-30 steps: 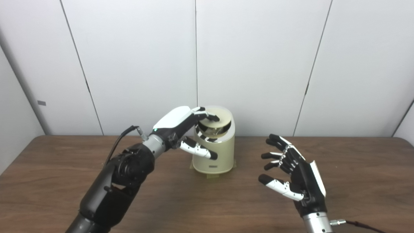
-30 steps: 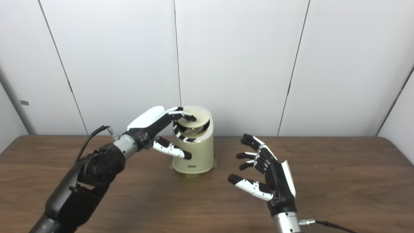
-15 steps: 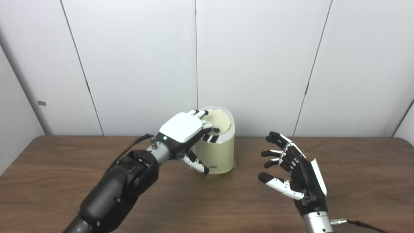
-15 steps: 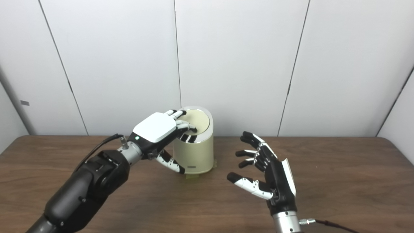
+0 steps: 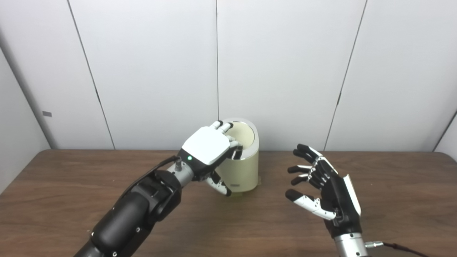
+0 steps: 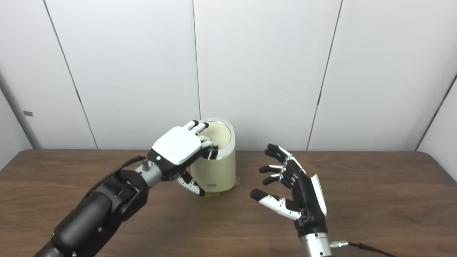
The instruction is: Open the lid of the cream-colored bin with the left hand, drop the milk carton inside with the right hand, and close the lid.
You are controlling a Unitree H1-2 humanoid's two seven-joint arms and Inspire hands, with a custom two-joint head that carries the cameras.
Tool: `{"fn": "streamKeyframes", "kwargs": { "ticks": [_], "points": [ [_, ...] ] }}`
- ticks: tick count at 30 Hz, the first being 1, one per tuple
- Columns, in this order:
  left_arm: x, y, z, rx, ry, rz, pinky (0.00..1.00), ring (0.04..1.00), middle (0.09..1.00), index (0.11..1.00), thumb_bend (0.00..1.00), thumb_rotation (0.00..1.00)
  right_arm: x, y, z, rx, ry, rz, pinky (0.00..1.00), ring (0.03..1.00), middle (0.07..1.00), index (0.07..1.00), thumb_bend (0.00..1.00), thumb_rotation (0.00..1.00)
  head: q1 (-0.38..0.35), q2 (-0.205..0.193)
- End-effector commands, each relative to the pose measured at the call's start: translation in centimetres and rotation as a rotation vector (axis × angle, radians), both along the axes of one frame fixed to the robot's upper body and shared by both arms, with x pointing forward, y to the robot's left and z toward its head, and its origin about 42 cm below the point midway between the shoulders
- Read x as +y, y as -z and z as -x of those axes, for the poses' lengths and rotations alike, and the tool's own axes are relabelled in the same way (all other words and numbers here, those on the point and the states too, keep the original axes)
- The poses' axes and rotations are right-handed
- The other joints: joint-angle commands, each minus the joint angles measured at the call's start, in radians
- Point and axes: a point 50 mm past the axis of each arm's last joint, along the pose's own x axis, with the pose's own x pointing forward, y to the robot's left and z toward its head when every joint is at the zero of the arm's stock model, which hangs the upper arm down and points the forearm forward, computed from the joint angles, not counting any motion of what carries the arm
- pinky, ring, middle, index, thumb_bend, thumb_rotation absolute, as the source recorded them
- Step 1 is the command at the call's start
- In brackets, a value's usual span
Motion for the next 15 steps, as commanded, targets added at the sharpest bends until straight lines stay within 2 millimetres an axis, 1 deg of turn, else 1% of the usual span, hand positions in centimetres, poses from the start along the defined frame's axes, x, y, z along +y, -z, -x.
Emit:
{"fn": "streamKeyframes", "kwargs": {
  "ticks": [1,4,7,8,10,12,13,14,15],
  "points": [
    [0.4,0.9,0.2,0.079,-0.015,-0.078,1.00,1.000,0.762,0.736,0.99,0.33,0.1,-1.9,-0.5,-0.086,0.000,-0.004,0.46,0.624,0.794,0.800,0.77,0.45,0.000,0.000],
    [0.5,0.5,0.3,0.079,-0.010,-0.051,1.00,0.997,0.751,0.725,0.96,0.35,0.1,-1.9,-0.5,-0.085,0.002,-0.003,0.46,0.622,0.790,0.800,0.78,0.45,0.000,0.000],
    [0.7,-0.3,0.7,0.040,-0.002,0.030,1.00,0.977,0.754,0.738,0.92,0.35,0.1,-1.9,-0.5,-0.081,0.003,-0.004,0.46,0.617,0.789,0.799,0.77,0.45,0.000,0.000],
    [0.8,-0.6,0.9,0.031,-0.005,0.081,1.00,0.963,0.757,0.744,0.92,0.35,0.1,-1.9,-0.5,-0.079,0.002,-0.007,0.46,0.619,0.789,0.799,0.77,0.45,0.000,0.000],
    [1.2,-1.2,1.4,0.016,-0.024,0.205,1.00,0.941,0.803,0.786,0.89,0.33,0.1,-1.9,-0.5,-0.079,0.004,-0.008,0.46,0.621,0.793,0.799,0.76,0.44,0.007,0.005],
    [1.6,-1.5,1.8,0.002,-0.037,0.318,0.98,0.906,0.829,0.810,0.88,0.30,0.1,-1.9,-0.5,-0.081,0.006,-0.006,0.46,0.622,0.795,0.798,0.76,0.44,0.007,0.005],
    [1.9,-1.5,2.0,-0.013,-0.043,0.392,0.93,0.884,0.836,0.817,0.88,0.28,0.0,-1.9,-0.5,-0.081,0.007,-0.006,0.46,0.624,0.796,0.799,0.76,0.43,0.008,0.004],
    [2.6,-1.3,2.3,-0.029,-0.044,0.510,0.87,0.856,0.847,0.831,0.87,0.27,-0.1,-1.7,-0.6,-0.083,0.007,-0.004,0.47,0.628,0.798,0.799,0.76,0.43,0.008,0.003],
    [3.2,-1.1,2.6,-0.041,-0.047,0.591,0.82,0.853,0.877,0.863,0.85,0.28,-0.2,-1.7,-0.6,-0.084,0.007,-0.002,0.47,0.630,0.797,0.798,0.76,0.43,0.008,0.003]
  ]
}}
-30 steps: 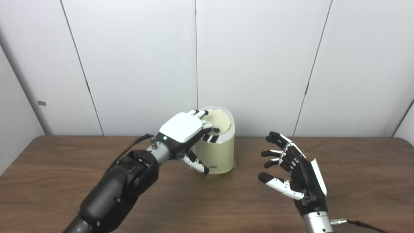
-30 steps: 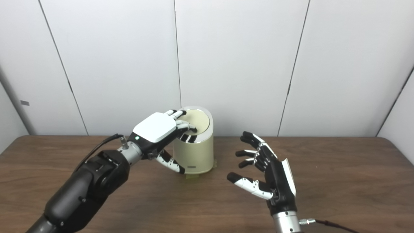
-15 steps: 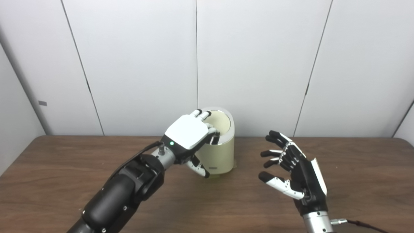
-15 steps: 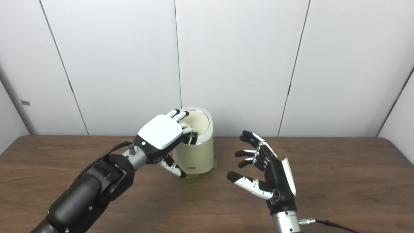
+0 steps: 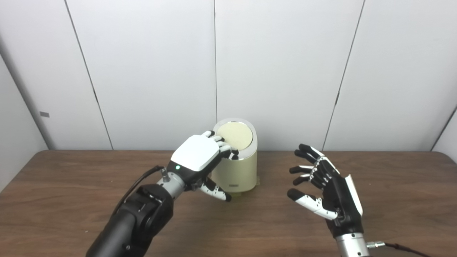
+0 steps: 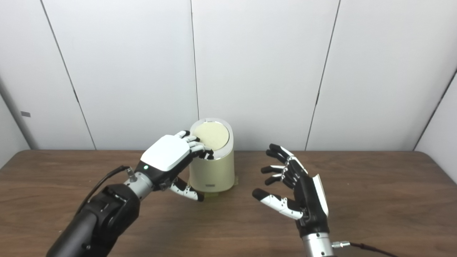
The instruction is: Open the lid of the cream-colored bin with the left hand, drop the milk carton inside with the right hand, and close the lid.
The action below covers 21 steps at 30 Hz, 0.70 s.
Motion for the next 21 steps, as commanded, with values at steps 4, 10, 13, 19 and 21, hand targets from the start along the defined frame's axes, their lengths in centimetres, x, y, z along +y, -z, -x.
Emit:
{"fn": "streamKeyframes", "kwargs": {
  "ticks": [4,10,13,19,21],
  "points": [
    [2.4,-2.2,0.7,-0.142,-0.026,0.399,0.81,0.932,0.957,0.939,0.80,0.29,-0.1,-1.5,-0.6,-0.083,-0.003,0.001,0.48,0.632,0.794,0.794,0.76,0.42,-0.004,0.000],
    [4.2,0.3,3.1,-0.020,-0.066,0.755,0.82,0.912,0.926,0.917,0.77,0.24,-0.5,-1.4,-0.6,-0.073,0.002,0.010,0.47,0.633,0.797,0.785,0.74,0.39,-0.008,0.003],
    [4.9,2.0,4.4,0.094,-0.052,0.902,0.70,0.839,0.882,0.891,0.75,0.28,-0.8,-1.3,-0.6,-0.060,0.010,0.015,0.49,0.640,0.797,0.783,0.75,0.38,-0.006,0.004],
    [5.9,4.9,6.5,0.213,-0.053,1.087,0.61,0.706,0.778,0.839,0.74,0.30,-1.3,-1.2,-0.7,-0.041,0.012,0.020,0.50,0.658,0.803,0.791,0.75,0.28,-0.014,0.002],
    [6.2,5.6,7.0,0.233,-0.059,1.110,0.56,0.680,0.758,0.824,0.71,0.27,-1.4,-1.2,-0.7,-0.034,0.013,0.025,0.52,0.669,0.808,0.792,0.76,0.27,-0.022,0.004]
  ]
}}
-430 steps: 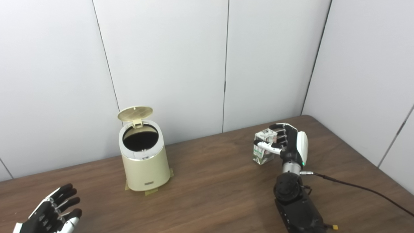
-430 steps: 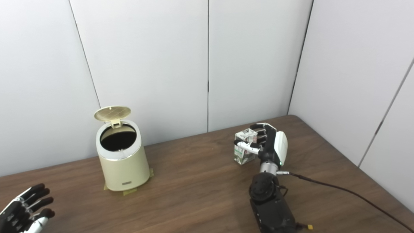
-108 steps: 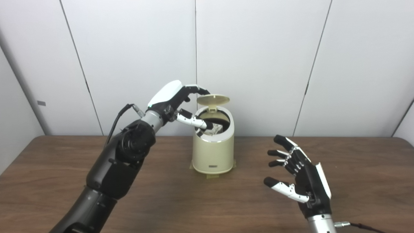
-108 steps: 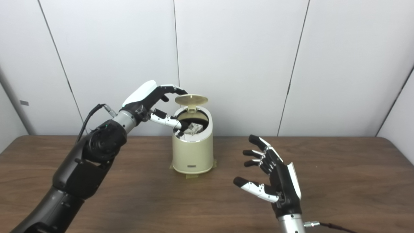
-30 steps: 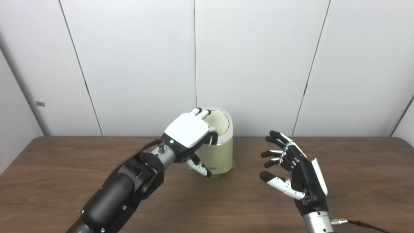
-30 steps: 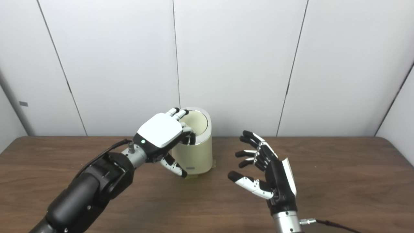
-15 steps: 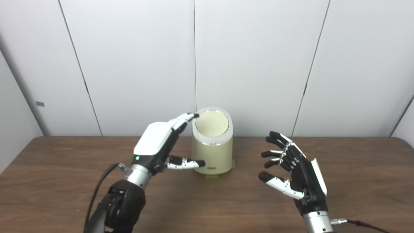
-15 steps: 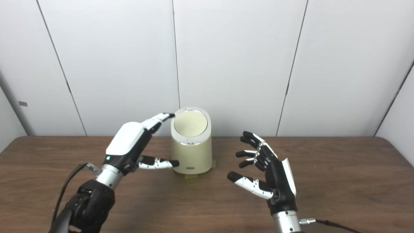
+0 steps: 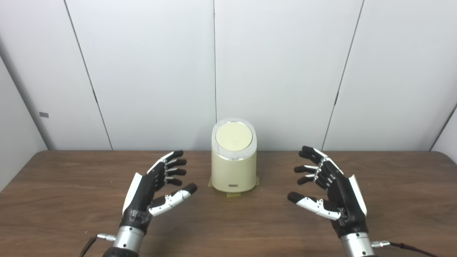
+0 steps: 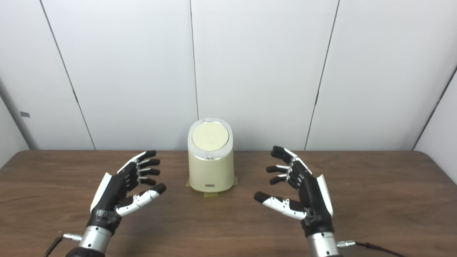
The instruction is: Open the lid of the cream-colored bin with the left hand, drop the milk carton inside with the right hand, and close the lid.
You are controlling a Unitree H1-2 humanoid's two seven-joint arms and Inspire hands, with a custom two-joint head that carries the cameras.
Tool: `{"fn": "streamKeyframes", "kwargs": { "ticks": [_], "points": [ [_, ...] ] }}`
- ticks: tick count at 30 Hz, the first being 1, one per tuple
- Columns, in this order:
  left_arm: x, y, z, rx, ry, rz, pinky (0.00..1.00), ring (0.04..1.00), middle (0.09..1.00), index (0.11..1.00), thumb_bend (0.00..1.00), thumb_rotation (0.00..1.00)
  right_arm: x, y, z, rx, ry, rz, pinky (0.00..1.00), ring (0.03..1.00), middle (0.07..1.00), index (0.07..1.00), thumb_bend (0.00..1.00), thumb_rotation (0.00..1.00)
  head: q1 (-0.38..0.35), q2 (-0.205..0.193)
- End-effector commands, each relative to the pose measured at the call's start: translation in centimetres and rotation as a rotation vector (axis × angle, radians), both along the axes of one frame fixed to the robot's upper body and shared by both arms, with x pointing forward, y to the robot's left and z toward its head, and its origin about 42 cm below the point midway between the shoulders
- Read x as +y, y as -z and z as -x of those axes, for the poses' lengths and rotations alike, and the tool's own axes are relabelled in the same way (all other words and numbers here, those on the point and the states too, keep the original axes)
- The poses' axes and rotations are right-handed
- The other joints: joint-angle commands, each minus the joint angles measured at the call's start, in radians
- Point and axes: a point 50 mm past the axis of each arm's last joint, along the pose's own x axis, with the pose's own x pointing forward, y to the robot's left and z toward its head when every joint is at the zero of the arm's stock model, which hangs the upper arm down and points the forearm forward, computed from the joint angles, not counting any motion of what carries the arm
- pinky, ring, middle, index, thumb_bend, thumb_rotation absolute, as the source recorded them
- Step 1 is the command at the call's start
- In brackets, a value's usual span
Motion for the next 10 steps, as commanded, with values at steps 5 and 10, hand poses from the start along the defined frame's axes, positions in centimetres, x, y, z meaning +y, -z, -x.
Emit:
{"fn": "streamKeyframes", "kwargs": {
  "ticks": [5,10],
  "points": [
    [0.24,-0.40,0.43,-0.024,0.018,0.065,0.53,0.677,0.744,0.765,0.70,0.27,-0.19,-1.80,-0.17,-0.029,-0.003,0.010,0.53,0.690,0.818,0.800,0.77,0.27,-0.002,0.009],
    [0.16,-0.49,0.69,-0.029,0.019,0.051,0.57,0.698,0.756,0.769,0.69,0.26,-0.56,-1.94,0.02,-0.010,-0.008,0.016,0.53,0.706,0.823,0.798,0.77,0.26,0.006,0.016]
  ]
}}
